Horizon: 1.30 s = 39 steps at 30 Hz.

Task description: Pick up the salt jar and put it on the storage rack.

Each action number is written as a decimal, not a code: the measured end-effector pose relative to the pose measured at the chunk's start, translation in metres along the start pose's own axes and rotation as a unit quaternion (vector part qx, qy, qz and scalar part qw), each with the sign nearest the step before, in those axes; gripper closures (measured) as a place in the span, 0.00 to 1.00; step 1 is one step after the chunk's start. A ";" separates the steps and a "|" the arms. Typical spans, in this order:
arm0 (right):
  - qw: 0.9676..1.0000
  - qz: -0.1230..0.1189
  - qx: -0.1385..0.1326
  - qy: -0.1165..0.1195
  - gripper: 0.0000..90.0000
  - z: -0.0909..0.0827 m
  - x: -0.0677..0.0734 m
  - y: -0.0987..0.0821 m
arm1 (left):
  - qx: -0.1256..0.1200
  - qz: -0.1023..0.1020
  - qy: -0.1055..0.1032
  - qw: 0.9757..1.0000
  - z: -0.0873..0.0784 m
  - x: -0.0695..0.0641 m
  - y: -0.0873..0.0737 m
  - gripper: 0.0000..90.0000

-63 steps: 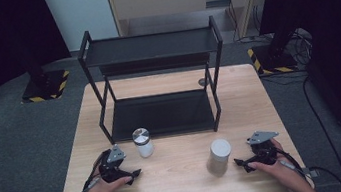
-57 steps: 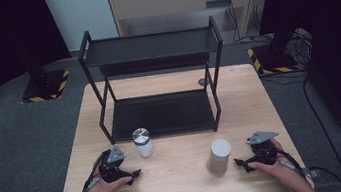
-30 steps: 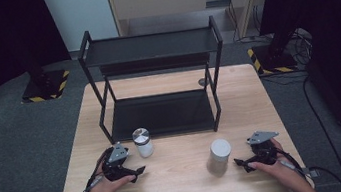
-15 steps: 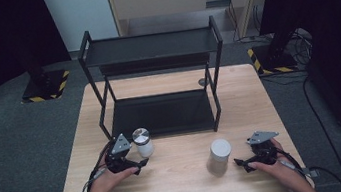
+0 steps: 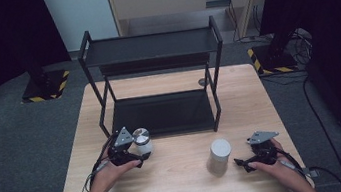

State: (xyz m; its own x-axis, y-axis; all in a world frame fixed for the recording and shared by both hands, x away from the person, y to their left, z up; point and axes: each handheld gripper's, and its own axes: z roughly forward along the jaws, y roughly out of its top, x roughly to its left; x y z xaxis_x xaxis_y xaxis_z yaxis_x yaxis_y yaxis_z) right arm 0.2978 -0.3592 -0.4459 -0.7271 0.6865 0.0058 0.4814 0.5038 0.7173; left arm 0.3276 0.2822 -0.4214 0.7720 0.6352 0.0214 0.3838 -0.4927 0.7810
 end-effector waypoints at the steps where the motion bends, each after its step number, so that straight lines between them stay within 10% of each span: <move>1: 1.000 0.000 0.000 0.000 0.02 0.000 0.000 0.000 | -0.002 0.000 0.001 1.000 0.001 0.000 -0.001 0.03; 39: 1.000 0.000 0.000 0.000 0.02 0.000 0.000 0.000 | -0.056 -0.006 -0.010 0.998 0.017 0.006 -0.025 0.33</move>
State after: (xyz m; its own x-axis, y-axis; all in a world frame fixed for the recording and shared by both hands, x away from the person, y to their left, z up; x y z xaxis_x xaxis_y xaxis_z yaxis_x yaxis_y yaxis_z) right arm 0.2976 -0.3592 -0.4460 -0.7270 0.6866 0.0050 0.4808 0.5039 0.7176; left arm 0.3316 0.2884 -0.4513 0.7786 0.6275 0.0002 0.3343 -0.4151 0.8461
